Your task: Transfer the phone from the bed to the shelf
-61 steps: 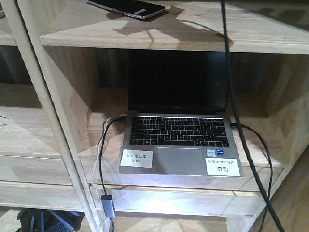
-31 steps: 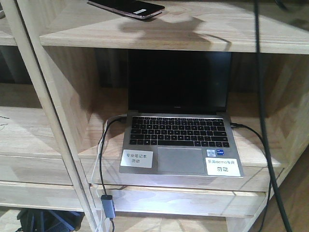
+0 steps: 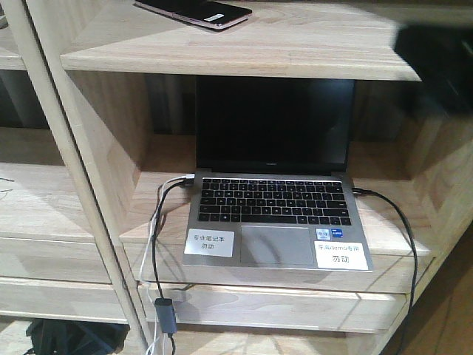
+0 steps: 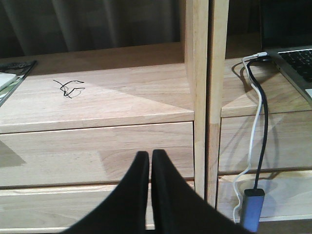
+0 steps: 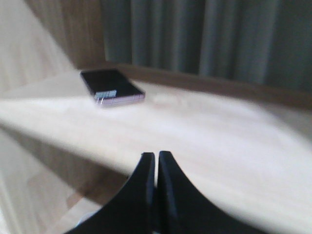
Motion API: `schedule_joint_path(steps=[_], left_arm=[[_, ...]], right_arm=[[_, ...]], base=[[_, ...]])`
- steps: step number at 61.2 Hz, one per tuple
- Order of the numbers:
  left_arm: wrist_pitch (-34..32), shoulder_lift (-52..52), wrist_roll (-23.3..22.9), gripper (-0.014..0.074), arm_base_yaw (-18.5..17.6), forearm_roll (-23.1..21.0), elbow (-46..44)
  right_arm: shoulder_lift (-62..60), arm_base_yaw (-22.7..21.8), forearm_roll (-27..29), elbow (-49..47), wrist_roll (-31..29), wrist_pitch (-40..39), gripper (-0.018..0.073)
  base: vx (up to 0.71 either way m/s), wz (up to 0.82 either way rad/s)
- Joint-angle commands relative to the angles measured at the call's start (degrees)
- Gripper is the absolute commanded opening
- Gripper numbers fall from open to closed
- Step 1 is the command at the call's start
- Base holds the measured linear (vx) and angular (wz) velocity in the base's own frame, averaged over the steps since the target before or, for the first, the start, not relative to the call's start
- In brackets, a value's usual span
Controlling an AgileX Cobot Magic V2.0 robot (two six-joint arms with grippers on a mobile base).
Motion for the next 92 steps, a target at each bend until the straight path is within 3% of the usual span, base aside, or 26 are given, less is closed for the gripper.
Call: schedule_joint_path(steps=[1, 27, 74, 79, 83, 92], left_arm=[[-4.2, -0.2, -0.3, 0.0001, -0.4, -0.5, -1.3], [-4.2, -0.2, -0.3, 0.0001, -0.4, -0.5, -1.3], [-4.2, -0.2, -0.3, 0.0001, -0.4, -0.5, -1.3], [-4.2, -0.2, -0.3, 0.0001, -0.4, -0.5, -1.3], [-4.2, -0.2, -0.3, 0.0001, -0.4, -0.5, -1.3], [-4.2, -0.2, -0.3, 0.0001, -0.4, -0.5, -1.3]], right_arm=[[-5.9, -0.2, 0.8, 3.8, -0.8, -3.9, -0.0006], [-25.2, -0.2, 1.2, 19.7, -0.8, -3.9, -0.0006], [-27.2, -0.2, 0.7, 19.8, -0.5, -3.4, -0.0005], [-27.1, -0.2, -2.9, 19.8, 2.4, -3.4, -0.0005], [-27.1, -0.2, -9.4, 19.8, 8.1, -3.4, -0.0005], [-27.1, -0.2, -28.4, 19.8, 28.8, -3.4, -0.0005]], base=[[0.00, 0.00], [0.00, 0.00], [0.00, 0.00], [0.00, 0.00], [0.00, 0.00], [0.00, 0.00]])
